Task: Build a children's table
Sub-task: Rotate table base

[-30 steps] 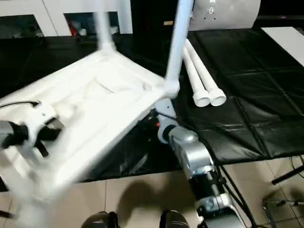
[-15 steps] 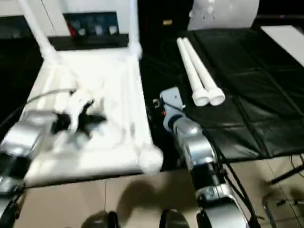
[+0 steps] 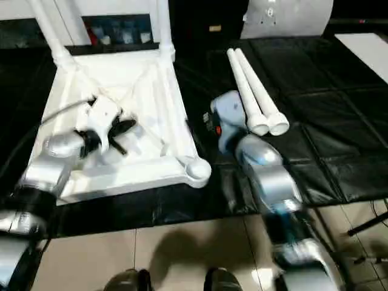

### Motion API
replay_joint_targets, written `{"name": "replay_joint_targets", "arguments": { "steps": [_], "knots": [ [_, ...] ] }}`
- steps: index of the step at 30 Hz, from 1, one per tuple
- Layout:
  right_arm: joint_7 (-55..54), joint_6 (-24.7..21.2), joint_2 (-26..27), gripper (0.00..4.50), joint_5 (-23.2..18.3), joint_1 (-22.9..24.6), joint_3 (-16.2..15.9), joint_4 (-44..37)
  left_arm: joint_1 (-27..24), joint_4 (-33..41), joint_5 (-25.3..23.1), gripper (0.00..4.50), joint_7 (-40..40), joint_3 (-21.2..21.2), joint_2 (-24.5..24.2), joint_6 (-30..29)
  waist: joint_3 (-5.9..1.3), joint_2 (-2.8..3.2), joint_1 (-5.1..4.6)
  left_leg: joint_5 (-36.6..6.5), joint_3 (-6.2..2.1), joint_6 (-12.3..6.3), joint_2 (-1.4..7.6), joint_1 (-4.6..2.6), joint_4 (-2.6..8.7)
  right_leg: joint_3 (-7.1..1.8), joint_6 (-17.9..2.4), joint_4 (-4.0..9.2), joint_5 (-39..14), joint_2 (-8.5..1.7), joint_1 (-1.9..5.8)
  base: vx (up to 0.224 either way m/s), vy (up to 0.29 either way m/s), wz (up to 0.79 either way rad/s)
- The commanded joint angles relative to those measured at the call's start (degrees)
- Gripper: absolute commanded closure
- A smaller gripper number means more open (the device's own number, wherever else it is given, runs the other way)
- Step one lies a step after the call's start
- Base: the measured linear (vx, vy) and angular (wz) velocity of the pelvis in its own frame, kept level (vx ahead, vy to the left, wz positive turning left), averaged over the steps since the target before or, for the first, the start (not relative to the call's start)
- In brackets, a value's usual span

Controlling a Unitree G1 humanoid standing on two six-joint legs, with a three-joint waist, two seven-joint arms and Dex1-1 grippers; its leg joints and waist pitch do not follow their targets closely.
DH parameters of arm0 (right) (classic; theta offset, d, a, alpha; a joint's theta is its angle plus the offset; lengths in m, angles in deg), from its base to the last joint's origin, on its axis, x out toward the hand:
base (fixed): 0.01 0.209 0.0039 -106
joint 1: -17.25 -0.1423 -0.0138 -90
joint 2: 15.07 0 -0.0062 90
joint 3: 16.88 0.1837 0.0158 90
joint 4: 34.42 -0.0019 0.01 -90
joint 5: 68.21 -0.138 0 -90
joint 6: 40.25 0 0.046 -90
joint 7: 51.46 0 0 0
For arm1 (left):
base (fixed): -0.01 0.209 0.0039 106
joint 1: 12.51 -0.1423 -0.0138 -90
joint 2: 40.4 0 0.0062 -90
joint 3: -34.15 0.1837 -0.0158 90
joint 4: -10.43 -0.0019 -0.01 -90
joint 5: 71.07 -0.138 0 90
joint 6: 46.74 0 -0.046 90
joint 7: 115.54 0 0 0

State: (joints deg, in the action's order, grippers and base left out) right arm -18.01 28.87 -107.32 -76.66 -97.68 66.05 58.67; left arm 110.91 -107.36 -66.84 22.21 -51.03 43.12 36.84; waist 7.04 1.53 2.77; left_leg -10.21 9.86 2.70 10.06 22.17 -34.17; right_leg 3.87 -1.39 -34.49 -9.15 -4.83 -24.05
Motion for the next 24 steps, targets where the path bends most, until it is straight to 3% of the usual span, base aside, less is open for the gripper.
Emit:
{"name": "replay_joint_targets", "arguments": {
  "steps": [1,2,4,7,8,9,10,13,15,20,24],
  "knots": [
    [5.4,-3.6,-3.4,0.00,-2.6,2.3,-1.1,-5.8,-2.4,8.4,4.7,4.47,-7.6,0.8,-2.5,-2.2,-5.35,0.38,0.34,-8.0,-0.73,-5.19,2.97,-1.07,3.79,-2.71,-16.0,2.75,-5.4,-3.37,3.97,0.000,0.000,0.00],
    [5.4,-3.6,-3.4,0.00,-2.6,2.3,-1.1,-5.8,-2.4,8.4,4.7,4.47,-7.6,0.8,-2.5,-2.2,-5.31,0.40,0.39,-8.5,-0.67,-5.06,2.99,-1.09,3.82,-2.76,-15.8,2.89,-6.3,-3.34,3.80,0.000,0.000,0.00],
    [10.1,-5.9,-8.6,0.00,-4.5,6.3,-1.5,-11.0,-7.8,20.9,11.8,4.47,-18.7,4.6,-7.8,-9.3,-4.76,0.39,0.57,-11.6,-0.63,-3.39,3.14,-1.22,4.22,-2.95,-14.7,3.30,-11.9,-3.56,3.52,0.000,0.000,0.00],
    [12.3,-7.7,-10.6,0.00,-5.0,7.7,-1.2,-13.3,-9.8,25.0,13.0,4.47,-24.3,7.5,-10.5,-13.1,-4.25,0.46,0.28,-15.9,-0.55,-1.78,2.68,-1.46,4.50,-2.97,-12.7,4.04,-19.4,-3.23,3.10,0.000,0.000,0.00],
    [12.8,-8.4,-11.2,0.00,-5.1,7.9,-1.4,-14.1,-9.7,24.6,11.2,4.47,-25.0,8.7,-11.0,-13.1,-4.14,0.61,0.34,-16.7,-0.60,-1.39,2.65,-1.55,4.53,-3.02,-11.9,4.36,-21.2,-3.30,2.97,0.000,0.000,0.00],
    [12.8,-8.4,-11.2,0.00,-5.1,7.9,-1.4,-14.1,-9.7,24.6,11.2,4.47,-25.0,8.7,-11.0,-13.1,-3.99,0.37,0.26,-17.9,-0.66,-0.81,2.57,-1.61,4.58,-3.06,-10.4,4.69,-24.0,-3.25,2.87,0.000,0.000,0.00],
    [13.1,-9.4,-12.2,0.00,-4.9,8.2,-1.9,-15.2,-8.8,21.3,5.2,4.47,-24.0,10.7,-11.2,-9.9,-3.98,0.57,0.31,-18.4,-0.86,-0.22,2.54,-1.66,4.69,-3.03,-9.2,4.94,-25.7,-3.18,2.86,0.000,0.000,0.00],
    [13.2,-10.7,-13.6,0.00,-4.7,8.6,-2.7,-16.8,-6.6,16.3,-1.6,4.47,-18.4,11.9,-10.6,-8.3,-4.01,0.49,0.26,-18.8,-0.99,0.58,2.29,-1.86,4.66,-2.96,-6.4,5.27,-28.1,-3.01,2.88,0.000,0.000,0.00],
    [13.2,-11.7,-14.3,0.00,-4.8,9.1,-3.1,-18.2,-4.5,13.6,-3.8,4.47,-12.5,12.4,-10.2,-9.8,-4.04,0.51,0.37,-19.5,-1.10,0.80,2.36,-2.05,4.66,-2.88,-6.4,5.46,-29.4,-3.20,2.72,0.000,0.000,0.00],
    [12.7,-15.0,-14.9,0.00,-4.7,9.9,-2.8,-20.3,-1.8,10.0,-8.2,4.47,-6.1,14.1,-9.4,-10.8,-4.04,0.30,-0.08,-20.3,-1.54,0.90,1.87,-1.82,4.55,-2.39,-3.6,6.08,-34.0,-3.13,2.87,0.000,0.000,0.00],
    [10.8,-15.4,-14.4,0.00,-5.1,10.5,-1.3,-21.1,-0.7,7.5,-9.9,4.47,-2.4,12.9,-6.6,-9.9,-4.21,0.30,-0.31,-19.1,-1.37,0.04,1.94,-1.96,4.38,-2.45,-4.6,6.23,-32.1,-3.06,2.58,0.000,0.000,0.00]
  ]
}}
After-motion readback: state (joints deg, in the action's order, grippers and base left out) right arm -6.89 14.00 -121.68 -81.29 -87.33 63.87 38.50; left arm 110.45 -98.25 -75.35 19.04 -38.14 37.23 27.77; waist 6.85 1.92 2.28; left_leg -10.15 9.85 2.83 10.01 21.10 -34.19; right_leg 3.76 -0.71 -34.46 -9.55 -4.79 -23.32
